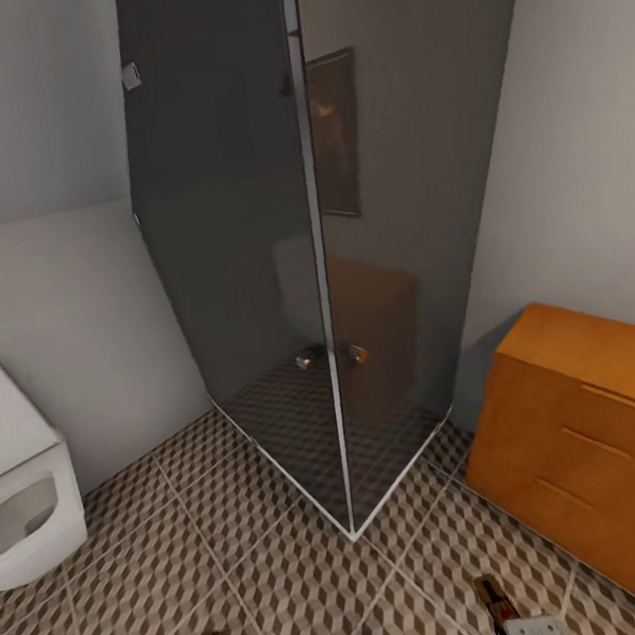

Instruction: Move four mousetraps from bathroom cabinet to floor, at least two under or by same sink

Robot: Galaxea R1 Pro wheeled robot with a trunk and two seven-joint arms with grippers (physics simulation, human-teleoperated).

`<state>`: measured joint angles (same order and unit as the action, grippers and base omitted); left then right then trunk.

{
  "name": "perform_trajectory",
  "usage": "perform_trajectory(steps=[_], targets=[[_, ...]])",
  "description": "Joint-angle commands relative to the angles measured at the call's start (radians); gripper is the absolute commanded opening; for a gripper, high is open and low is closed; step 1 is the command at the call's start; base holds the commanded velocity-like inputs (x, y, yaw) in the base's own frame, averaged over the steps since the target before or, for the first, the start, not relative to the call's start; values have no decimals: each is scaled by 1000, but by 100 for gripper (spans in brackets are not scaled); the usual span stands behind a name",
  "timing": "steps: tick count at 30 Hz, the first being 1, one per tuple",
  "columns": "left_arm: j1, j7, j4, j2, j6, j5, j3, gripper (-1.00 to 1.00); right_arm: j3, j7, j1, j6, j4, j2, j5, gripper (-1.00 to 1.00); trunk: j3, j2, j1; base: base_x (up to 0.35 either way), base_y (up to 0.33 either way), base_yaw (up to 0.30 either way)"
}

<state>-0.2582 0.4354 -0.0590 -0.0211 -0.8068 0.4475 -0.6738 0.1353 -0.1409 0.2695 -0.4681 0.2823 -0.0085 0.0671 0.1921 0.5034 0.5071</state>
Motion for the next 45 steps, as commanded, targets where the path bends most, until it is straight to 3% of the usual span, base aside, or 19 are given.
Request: perform_trajectory(steps=[1,45], targets=[[-1,11,1,0,0,0,-9,-100,9,-6,1,-3,0,-1,8,-100,2,2,0,0,0,286],[-1,10,1,0,0,0,-9,-100,9,-6,1,-3,0,-1,8,-100,2,2,0,0,0,286]])
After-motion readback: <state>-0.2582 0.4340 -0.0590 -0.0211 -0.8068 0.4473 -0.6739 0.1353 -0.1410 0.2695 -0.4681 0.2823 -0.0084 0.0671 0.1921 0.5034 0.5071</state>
